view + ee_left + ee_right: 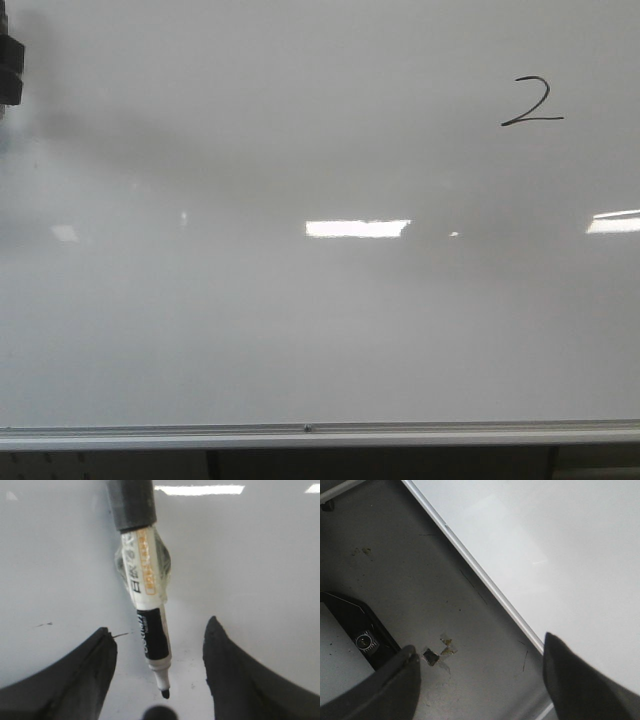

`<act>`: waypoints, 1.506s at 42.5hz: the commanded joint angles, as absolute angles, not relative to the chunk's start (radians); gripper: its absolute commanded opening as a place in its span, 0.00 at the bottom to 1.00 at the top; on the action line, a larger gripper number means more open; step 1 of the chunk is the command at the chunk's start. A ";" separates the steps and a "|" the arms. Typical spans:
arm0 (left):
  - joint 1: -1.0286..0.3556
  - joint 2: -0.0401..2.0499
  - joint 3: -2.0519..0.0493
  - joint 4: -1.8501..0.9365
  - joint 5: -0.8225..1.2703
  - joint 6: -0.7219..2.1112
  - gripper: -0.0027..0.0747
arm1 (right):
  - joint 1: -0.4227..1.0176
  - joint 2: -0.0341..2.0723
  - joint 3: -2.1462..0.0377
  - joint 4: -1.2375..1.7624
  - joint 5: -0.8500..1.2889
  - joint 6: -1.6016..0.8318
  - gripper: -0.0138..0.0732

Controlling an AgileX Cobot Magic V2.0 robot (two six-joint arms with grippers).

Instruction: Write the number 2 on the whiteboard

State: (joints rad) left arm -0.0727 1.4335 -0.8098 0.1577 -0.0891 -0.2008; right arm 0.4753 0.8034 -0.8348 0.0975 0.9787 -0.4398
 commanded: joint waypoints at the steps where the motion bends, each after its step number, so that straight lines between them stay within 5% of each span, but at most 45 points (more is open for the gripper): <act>1: -0.074 1.355 -0.848 0.165 -0.065 -0.210 0.55 | 0.470 0.782 -0.902 0.093 0.987 -0.426 0.78; 22: -0.302 0.943 -0.942 0.165 0.642 -0.168 0.54 | 0.470 0.659 -0.988 -0.171 1.213 0.229 0.78; 35: -0.491 0.724 -0.924 0.091 0.871 -0.166 0.51 | 0.470 0.456 -0.952 -0.174 1.210 0.217 0.78; 47: -0.504 0.643 -0.862 0.089 0.876 -0.168 0.51 | 0.470 0.392 -0.923 -0.197 1.217 0.171 0.77; 53: -0.504 0.643 -0.862 0.089 0.874 -0.168 0.45 | 0.470 0.392 -0.923 -0.197 1.219 0.167 0.57; 62: -0.504 0.643 -0.862 0.089 0.871 -0.146 0.11 | 0.470 0.392 -0.923 -0.197 1.215 0.167 0.07; 64: -0.504 0.643 -0.862 0.089 0.871 -0.128 0.04 | 0.470 0.392 -0.923 -0.197 1.215 0.167 0.09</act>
State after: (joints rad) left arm -0.4942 0.6427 -0.8346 0.0868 0.9371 -0.1495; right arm 0.4753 0.3818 -0.9036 -0.1682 1.2674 0.1805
